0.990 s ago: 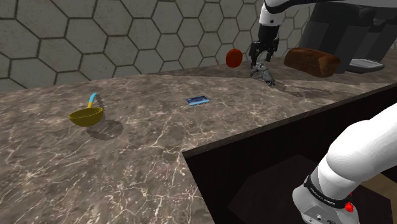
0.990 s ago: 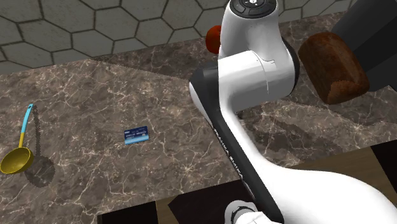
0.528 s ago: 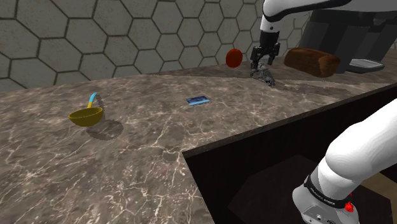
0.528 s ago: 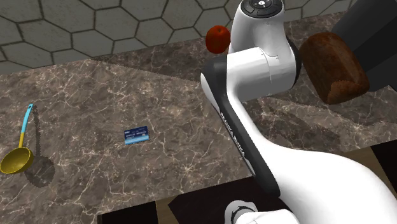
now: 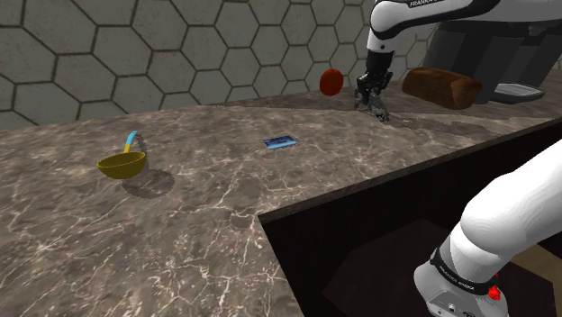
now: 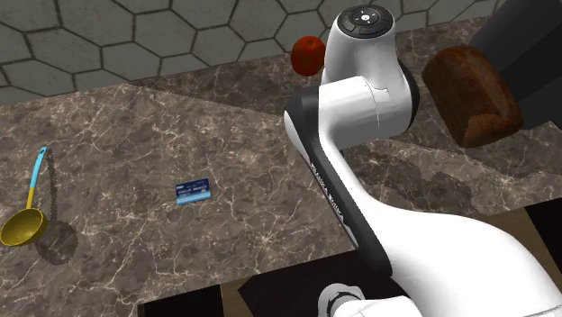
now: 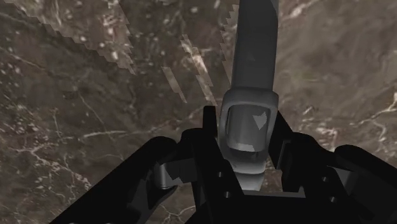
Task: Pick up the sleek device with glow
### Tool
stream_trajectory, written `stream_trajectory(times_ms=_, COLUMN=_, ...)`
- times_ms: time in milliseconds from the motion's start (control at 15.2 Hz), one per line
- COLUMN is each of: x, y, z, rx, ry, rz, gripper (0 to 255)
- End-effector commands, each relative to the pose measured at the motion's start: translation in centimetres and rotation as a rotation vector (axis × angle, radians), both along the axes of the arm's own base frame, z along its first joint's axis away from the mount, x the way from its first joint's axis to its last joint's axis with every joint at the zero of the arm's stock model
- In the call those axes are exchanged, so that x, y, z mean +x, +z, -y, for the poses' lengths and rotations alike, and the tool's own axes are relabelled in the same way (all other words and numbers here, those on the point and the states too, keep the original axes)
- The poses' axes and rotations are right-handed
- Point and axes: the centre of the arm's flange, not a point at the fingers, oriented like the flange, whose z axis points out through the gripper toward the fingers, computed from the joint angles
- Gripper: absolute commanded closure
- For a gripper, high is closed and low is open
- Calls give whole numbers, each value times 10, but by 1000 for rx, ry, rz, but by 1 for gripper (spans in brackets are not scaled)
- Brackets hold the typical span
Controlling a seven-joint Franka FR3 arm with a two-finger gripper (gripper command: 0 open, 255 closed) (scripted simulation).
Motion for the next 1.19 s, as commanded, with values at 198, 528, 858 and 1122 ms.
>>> stream_trajectory(times_ms=198, x=0, y=0, z=0, rx=0, ry=-1, rz=-1, gripper=255)
stream_trajectory(times_ms=528, x=0, y=15, z=0, rx=0, ry=-1, rz=-1, gripper=255)
stream_trajectory(times_ms=858, x=0, y=42, z=0, rx=0, ry=-1, rz=-1, gripper=255)
stream_trajectory(times_ms=1122, x=0, y=63, z=0, rx=0, ry=-1, rz=-1, gripper=255)
